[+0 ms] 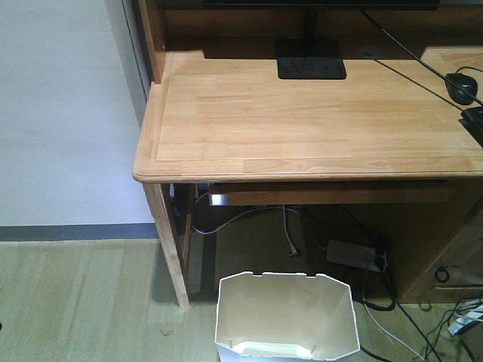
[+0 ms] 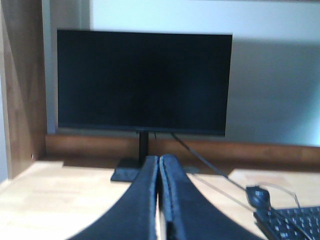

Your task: Move trash bin to bedside with robot

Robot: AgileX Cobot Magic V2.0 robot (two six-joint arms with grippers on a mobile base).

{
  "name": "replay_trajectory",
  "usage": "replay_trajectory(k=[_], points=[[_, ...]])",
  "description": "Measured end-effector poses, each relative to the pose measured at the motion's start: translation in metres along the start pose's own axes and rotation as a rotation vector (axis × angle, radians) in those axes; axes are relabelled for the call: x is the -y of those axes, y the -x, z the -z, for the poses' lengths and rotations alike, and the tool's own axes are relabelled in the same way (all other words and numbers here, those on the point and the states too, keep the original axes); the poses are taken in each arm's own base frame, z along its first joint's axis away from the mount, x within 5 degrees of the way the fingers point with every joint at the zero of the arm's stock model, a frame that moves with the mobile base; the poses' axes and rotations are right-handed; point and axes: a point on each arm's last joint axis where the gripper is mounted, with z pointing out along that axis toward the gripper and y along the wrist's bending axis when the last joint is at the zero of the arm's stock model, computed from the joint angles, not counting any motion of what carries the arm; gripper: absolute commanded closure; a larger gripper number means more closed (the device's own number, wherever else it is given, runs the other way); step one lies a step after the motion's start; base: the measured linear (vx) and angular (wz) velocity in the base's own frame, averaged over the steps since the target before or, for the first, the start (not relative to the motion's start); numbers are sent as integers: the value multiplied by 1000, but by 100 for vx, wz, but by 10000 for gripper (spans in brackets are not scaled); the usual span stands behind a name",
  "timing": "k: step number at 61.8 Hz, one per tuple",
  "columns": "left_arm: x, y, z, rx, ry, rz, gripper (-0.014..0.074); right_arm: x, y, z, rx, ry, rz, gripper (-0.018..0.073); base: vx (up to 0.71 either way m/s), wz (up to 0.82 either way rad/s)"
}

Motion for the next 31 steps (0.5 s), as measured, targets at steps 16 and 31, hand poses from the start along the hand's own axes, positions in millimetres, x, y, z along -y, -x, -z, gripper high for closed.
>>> replay_trajectory(k=[16, 31], points=[[0, 0, 0, 0, 0, 0, 602, 3, 26, -30, -163, 6, -3, 568, 0, 0], [0, 0, 0, 0, 0, 0, 602, 2, 16, -47, -289, 13, -4, 568, 0, 0]])
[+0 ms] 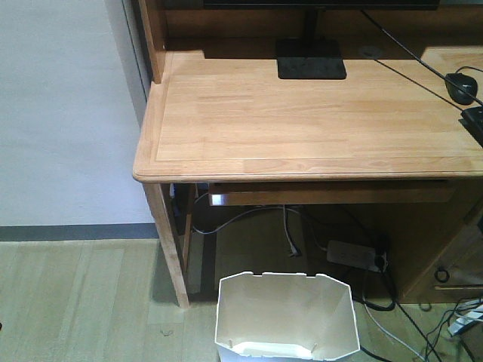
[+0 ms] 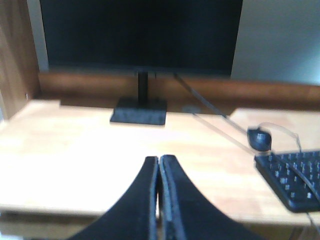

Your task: Move trash bin to bedside with robot

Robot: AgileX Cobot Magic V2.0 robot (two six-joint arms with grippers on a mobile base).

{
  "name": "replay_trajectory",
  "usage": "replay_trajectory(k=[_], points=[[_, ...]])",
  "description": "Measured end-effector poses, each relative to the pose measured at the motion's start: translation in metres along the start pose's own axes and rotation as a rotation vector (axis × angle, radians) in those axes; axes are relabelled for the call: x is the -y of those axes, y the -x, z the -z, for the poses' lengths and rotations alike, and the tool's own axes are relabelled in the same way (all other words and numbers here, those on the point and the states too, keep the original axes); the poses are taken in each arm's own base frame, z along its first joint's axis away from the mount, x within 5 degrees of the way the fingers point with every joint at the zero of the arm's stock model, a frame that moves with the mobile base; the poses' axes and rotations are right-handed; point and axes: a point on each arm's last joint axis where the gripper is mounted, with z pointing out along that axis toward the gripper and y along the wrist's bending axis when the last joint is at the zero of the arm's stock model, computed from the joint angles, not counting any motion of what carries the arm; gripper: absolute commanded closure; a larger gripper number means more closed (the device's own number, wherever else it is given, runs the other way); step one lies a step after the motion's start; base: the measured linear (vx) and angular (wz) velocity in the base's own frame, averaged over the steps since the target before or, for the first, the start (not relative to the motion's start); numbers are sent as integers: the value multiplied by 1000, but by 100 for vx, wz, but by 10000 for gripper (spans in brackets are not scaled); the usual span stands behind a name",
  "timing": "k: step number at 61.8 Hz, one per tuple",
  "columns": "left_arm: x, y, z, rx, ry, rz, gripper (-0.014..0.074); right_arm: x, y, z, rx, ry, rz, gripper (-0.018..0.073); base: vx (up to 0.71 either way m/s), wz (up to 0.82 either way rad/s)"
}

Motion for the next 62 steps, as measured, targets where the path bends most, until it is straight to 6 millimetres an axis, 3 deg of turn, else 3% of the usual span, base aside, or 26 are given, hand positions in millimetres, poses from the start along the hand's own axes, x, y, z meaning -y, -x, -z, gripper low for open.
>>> replay_trajectory(k=[21, 33, 43, 62], points=[[0, 0, 0, 0, 0, 0, 602, 0, -3, -6, -36, 2, -7, 553, 0, 0], [0, 0, 0, 0, 0, 0, 602, 0, -3, -6, -38, 2, -7, 488, 0, 0], [0, 0, 0, 0, 0, 0, 602, 0, -3, -6, -38, 2, -7, 381, 0, 0], [0, 0, 0, 0, 0, 0, 602, 0, -3, -6, -39, 2, -7, 91, 0, 0]])
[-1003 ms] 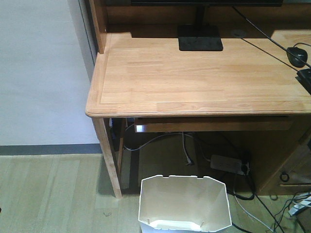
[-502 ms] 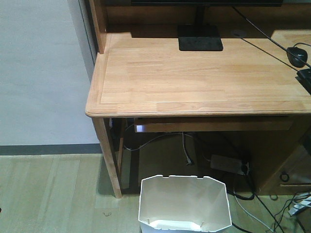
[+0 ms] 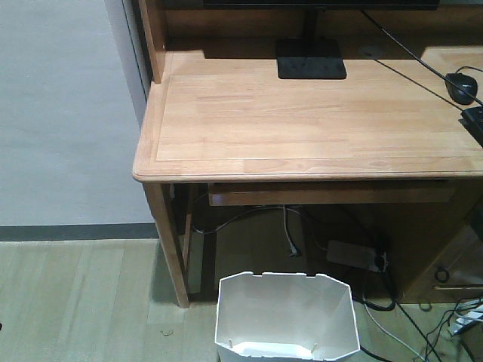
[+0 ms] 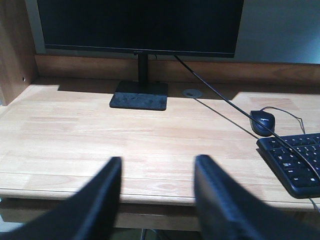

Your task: Move trash bin to bedside with robot

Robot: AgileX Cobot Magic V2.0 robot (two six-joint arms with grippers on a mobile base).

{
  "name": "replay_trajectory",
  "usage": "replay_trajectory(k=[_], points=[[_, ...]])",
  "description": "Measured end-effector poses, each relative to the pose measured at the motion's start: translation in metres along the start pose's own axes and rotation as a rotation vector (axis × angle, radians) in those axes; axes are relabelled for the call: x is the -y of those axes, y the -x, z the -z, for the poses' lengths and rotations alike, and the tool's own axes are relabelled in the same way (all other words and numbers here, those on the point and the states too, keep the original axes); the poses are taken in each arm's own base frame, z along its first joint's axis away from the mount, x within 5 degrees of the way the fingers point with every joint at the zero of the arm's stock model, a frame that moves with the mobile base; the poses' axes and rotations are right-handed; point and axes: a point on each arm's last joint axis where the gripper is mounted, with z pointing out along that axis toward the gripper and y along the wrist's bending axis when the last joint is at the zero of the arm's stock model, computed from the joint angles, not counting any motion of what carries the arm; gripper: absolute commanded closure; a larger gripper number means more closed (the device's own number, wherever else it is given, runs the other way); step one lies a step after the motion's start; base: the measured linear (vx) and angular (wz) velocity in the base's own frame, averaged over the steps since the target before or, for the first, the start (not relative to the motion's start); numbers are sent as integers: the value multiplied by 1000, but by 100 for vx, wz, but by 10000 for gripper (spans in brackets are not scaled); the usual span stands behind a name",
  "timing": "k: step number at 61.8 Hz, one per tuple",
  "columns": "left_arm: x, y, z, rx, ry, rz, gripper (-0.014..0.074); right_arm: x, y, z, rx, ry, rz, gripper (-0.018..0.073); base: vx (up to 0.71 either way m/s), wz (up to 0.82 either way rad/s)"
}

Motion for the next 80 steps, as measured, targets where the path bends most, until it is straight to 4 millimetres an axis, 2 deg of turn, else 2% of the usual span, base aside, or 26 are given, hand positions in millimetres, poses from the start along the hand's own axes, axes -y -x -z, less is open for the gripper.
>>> replay_trajectory(k=[6, 28, 37, 50, 62, 80], points=[[0, 0, 0, 0, 0, 0, 602, 0, 0, 0, 0, 0, 0, 64, 0, 0], [0, 0, 0, 0, 0, 0, 602, 0, 0, 0, -3, 2, -32, 66, 0, 0], [0, 0, 0, 0, 0, 0, 602, 0, 0, -5, -73, 6, -68, 66, 0, 0], [0, 0, 0, 0, 0, 0, 602, 0, 7, -30, -242, 9, -72, 66, 0, 0], [0, 0, 0, 0, 0, 0, 602, -1, 12, -63, -364, 15, -93, 66, 0, 0], [0, 0, 0, 0, 0, 0, 602, -4, -8, -112, -627, 31, -111, 67, 0, 0]])
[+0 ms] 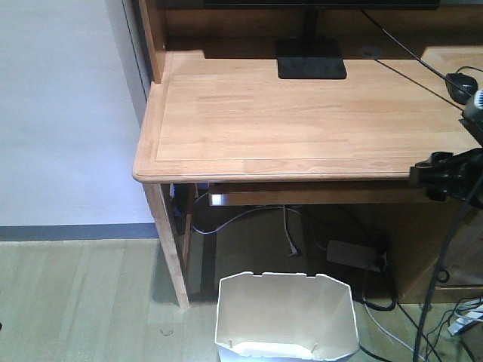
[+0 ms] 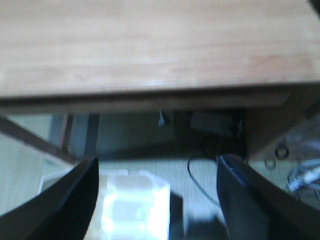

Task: Move trash bin to bedside with robot
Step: 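Lower the right gripper under the desk toward the white bin's rim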

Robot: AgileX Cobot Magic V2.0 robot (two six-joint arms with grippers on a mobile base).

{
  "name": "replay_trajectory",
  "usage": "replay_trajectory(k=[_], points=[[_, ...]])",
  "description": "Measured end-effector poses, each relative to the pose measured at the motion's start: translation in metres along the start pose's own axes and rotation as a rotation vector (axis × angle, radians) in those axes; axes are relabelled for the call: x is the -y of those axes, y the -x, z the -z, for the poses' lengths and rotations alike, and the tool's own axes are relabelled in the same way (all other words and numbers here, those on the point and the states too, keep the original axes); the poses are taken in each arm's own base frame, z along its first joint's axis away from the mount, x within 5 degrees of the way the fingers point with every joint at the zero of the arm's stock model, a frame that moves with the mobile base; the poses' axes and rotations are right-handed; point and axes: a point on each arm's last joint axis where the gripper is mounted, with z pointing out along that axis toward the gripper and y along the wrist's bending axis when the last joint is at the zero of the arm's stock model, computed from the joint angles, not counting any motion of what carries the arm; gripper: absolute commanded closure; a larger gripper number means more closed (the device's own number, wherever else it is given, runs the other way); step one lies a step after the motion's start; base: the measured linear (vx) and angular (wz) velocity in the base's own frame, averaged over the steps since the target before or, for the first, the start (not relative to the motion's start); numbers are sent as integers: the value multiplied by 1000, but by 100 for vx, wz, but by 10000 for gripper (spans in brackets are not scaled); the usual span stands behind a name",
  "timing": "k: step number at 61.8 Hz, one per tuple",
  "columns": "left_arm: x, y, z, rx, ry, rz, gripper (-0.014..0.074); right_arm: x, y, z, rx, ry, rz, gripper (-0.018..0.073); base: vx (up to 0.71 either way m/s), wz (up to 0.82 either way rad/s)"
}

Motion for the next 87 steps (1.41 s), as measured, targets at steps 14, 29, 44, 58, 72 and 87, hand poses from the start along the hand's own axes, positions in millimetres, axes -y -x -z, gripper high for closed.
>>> replay_trajectory(k=[14, 29, 44, 58, 72, 87], points=[[0, 0, 0, 0, 0, 0, 602, -3, 2, -45, -226, 41, 62, 67, 0, 0], [0, 0, 0, 0, 0, 0, 602, -6, -10, -95, -374, 93, 97, 67, 0, 0], [0, 0, 0, 0, 0, 0, 602, -3, -38, -146, -492, 92, 120, 67, 0, 0], [0, 0, 0, 0, 0, 0, 602, 0, -65, -187, -551, 71, 122, 67, 0, 0], [0, 0, 0, 0, 0, 0, 602, 4, -84, -225, -621, 71, 133, 67, 0, 0], [0, 0, 0, 0, 0, 0, 602, 29, -99, -249, -653, 46, 42, 75, 0, 0]])
